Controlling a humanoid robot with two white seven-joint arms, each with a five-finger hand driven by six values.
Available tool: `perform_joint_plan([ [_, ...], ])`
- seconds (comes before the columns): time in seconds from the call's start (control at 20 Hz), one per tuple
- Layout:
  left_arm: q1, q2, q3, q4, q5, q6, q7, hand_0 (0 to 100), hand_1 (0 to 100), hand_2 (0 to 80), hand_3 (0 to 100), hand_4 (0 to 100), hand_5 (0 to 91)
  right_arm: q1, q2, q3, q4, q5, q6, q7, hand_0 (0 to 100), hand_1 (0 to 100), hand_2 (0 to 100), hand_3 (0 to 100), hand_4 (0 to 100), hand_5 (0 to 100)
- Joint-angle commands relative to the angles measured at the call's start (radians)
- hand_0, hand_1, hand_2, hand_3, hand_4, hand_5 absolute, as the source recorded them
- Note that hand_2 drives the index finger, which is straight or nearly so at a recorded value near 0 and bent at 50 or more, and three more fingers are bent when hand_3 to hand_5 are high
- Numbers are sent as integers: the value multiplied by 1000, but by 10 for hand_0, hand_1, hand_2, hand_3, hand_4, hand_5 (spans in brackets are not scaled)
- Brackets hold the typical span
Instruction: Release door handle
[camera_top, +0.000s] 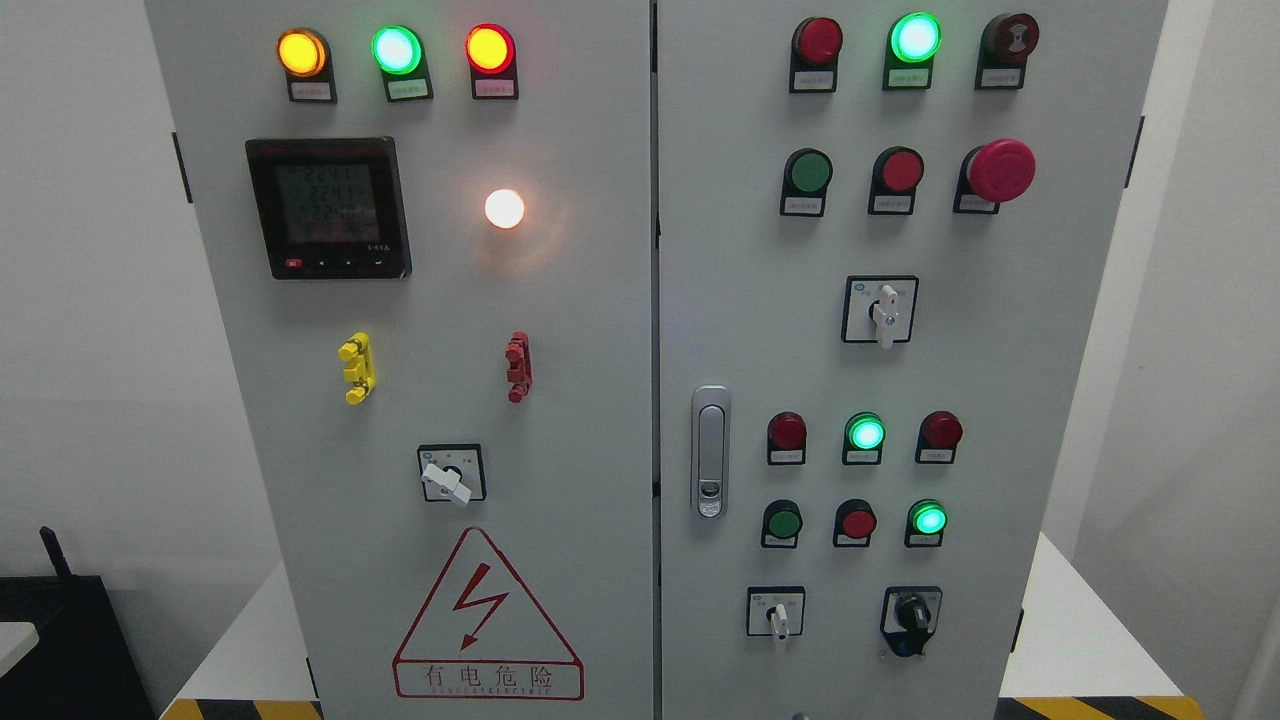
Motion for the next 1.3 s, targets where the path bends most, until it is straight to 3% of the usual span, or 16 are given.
perform_joint_plan([
  [0.0, 1, 0, 11, 17, 0, 1, 0, 120, 389, 0, 0, 0, 0, 11, 4, 13, -29, 0, 0, -8, 416, 57, 0, 88, 28, 0],
  [0.3, -1, 0, 11, 17, 0, 1, 0, 120, 389, 0, 0, 0, 0, 8, 1, 13, -26, 4, -1, -9, 411, 66, 0, 99, 35, 0],
  [0.4, 1, 0, 11, 17, 0, 1, 0, 120, 389, 0, 0, 0, 0, -2, 1, 13, -26, 21, -10, -12, 406, 78, 0, 132, 45, 0],
  [0.45, -1, 0, 11, 17, 0, 1, 0, 120, 389, 0, 0, 0, 0, -6, 0, 15, -25, 64, -26, -12, 398, 104, 0, 196, 109, 0],
  [0.55, -1, 0, 11, 17, 0, 1, 0, 120, 389, 0, 0, 0, 0, -23, 1, 15, -14, 208, -50, -14, 390, 150, 0, 290, 263, 79],
  [0.6, 1, 0, 11, 17, 0, 1, 0, 120, 389, 0, 0, 0, 0, -31, 1, 15, -11, 277, -52, -19, 385, 188, 0, 408, 362, 176],
  [0.65, -1, 0, 11, 17, 0, 1, 0, 120, 389, 0, 0, 0, 0, -46, 1, 17, -5, 330, -53, -26, 386, 198, 0, 427, 379, 197],
  [0.75, -1, 0, 11, 17, 0, 1, 0, 120, 389, 0, 0, 0, 0, -109, -2, 23, 33, 438, -53, -81, 372, 246, 0, 543, 488, 398],
  [0.8, -1, 0, 11, 17, 0, -1, 0, 120, 389, 0, 0, 0, 0, -138, -2, 24, 50, 492, -53, -115, 367, 256, 0, 556, 496, 415],
  [0.9, -1, 0, 11, 17, 0, 1, 0, 120, 389, 0, 0, 0, 0, -173, -2, 27, 86, 617, -53, -164, 358, 299, 0, 673, 609, 603],
  [0.95, 1, 0, 11, 17, 0, 1, 0, 120, 389, 0, 0, 0, 0, -186, 0, 29, 106, 691, -53, -187, 358, 304, 0, 691, 624, 623],
  [1.0, -1, 0, 11, 17, 0, -1, 0, 120, 389, 0, 0, 0, 0, -196, 1, 33, 124, 761, -53, -210, 355, 321, 0, 767, 685, 724],
  [1.15, 1, 0, 11, 17, 0, -1, 0, 120, 389, 0, 0, 0, 0, -227, 7, 55, 164, 883, -47, -223, 340, 351, 0, 892, 826, 881],
  [1.25, -1, 0, 11, 17, 0, 1, 0, 120, 389, 0, 0, 0, 0, -250, 9, 59, 187, 938, -43, -232, 330, 352, 0, 926, 862, 933],
])
